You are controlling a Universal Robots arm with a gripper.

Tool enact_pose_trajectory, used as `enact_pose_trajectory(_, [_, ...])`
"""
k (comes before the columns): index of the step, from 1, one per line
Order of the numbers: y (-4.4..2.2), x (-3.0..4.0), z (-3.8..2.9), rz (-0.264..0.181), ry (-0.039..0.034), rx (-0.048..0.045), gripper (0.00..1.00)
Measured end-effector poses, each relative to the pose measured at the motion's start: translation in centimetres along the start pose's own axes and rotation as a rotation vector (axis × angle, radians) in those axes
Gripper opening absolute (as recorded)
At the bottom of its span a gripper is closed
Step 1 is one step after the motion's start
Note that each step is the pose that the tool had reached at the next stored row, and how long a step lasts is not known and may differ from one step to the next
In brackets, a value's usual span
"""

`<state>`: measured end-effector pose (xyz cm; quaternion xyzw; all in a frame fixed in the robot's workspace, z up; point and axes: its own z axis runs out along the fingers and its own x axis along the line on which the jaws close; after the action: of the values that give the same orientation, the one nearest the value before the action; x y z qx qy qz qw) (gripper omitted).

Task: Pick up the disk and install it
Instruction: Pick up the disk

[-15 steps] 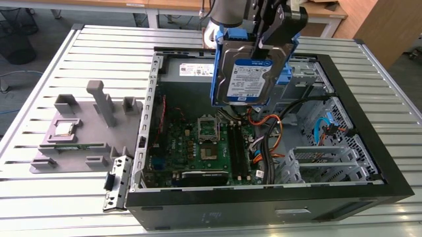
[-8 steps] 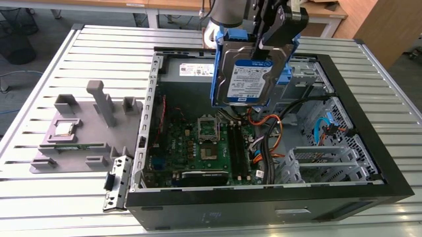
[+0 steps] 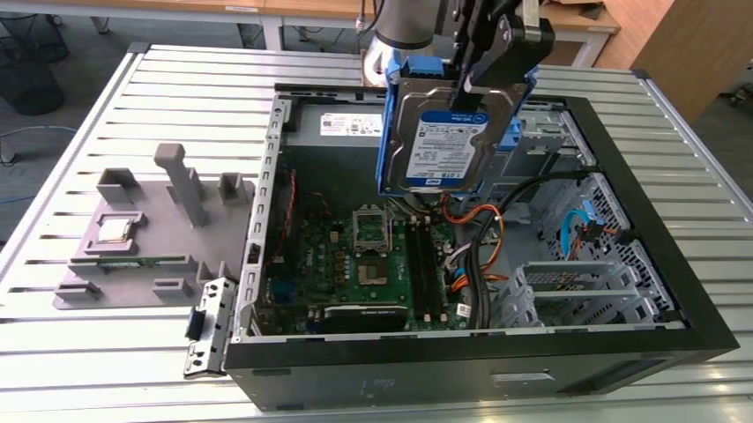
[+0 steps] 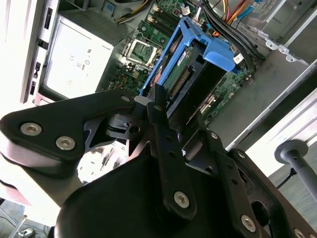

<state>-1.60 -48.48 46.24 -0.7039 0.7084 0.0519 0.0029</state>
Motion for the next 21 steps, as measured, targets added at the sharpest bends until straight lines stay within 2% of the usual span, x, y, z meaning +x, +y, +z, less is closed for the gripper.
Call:
enact_pose_trajectory(7, [-0.02,0.38,-0.04,0.0,0.0001,0.0,0.35])
enact_pose_trajectory(21, [-0.02,0.68,-0.06,0.0,0.0001,0.0,0.35])
